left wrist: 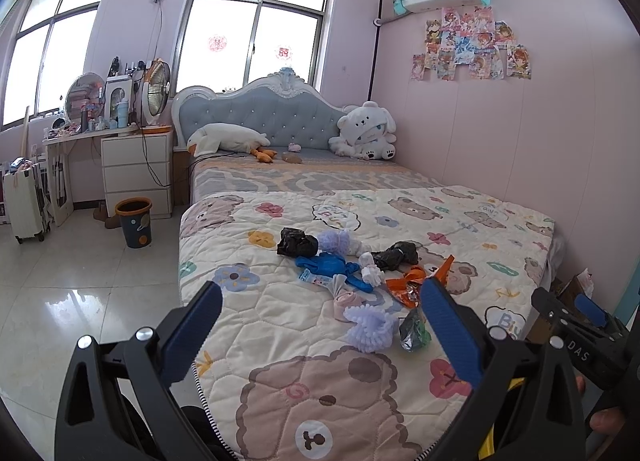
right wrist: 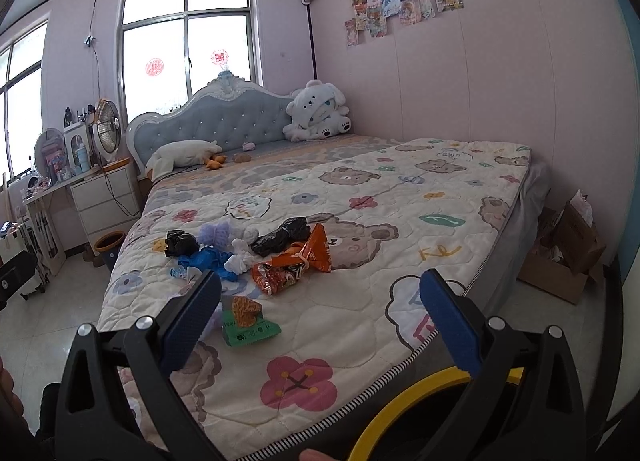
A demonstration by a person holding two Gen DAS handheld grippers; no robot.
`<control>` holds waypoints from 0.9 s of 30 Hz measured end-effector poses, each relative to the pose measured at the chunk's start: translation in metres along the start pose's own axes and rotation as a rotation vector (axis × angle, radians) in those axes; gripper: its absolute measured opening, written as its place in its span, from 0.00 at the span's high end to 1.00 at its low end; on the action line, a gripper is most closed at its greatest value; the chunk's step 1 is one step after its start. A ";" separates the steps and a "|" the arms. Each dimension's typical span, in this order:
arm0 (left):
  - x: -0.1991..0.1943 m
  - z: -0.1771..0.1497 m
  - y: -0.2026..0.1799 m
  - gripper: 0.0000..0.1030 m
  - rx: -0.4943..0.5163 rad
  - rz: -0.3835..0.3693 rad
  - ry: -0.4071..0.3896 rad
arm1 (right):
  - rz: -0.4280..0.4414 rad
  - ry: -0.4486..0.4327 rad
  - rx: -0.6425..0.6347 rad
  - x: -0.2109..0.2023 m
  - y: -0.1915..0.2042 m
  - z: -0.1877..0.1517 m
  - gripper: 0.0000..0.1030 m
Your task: Collect trash
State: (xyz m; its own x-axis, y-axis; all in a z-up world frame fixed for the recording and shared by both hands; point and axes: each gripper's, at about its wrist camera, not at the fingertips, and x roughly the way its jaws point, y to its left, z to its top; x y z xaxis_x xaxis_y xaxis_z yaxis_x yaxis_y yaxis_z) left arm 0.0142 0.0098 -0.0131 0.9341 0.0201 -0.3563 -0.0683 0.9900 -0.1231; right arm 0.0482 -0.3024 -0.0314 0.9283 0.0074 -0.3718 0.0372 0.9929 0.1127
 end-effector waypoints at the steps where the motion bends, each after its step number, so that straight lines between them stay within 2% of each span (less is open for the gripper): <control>1: 0.001 -0.001 0.001 0.07 0.000 0.002 0.002 | 0.003 0.006 0.002 0.001 0.000 0.000 0.07; 8: 0.016 0.000 0.008 0.07 -0.009 0.009 0.033 | 0.025 0.045 -0.006 0.021 0.003 -0.003 0.07; 13: 0.039 0.006 0.020 0.07 -0.019 0.030 0.062 | 0.073 0.111 -0.010 0.045 0.012 -0.008 0.07; 16: 0.057 0.010 0.028 0.07 -0.017 0.050 0.081 | 0.090 0.134 -0.039 0.061 0.022 -0.010 0.07; 21: 0.094 0.019 0.040 0.07 -0.021 0.032 0.136 | 0.152 0.212 -0.054 0.096 0.036 -0.015 0.07; 24: 0.122 0.027 0.044 0.07 -0.002 0.008 0.173 | 0.159 0.241 -0.065 0.116 0.045 -0.018 0.07; 27: 0.153 0.037 0.045 0.07 0.037 0.022 0.179 | 0.209 0.264 -0.090 0.130 0.056 -0.022 0.07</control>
State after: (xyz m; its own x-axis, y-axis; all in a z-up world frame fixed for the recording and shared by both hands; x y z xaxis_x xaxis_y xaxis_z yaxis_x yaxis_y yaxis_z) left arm 0.1665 0.0621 -0.0390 0.8548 0.0203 -0.5185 -0.0725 0.9941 -0.0805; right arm 0.1629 -0.2429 -0.0940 0.7840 0.2302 -0.5765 -0.1873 0.9731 0.1339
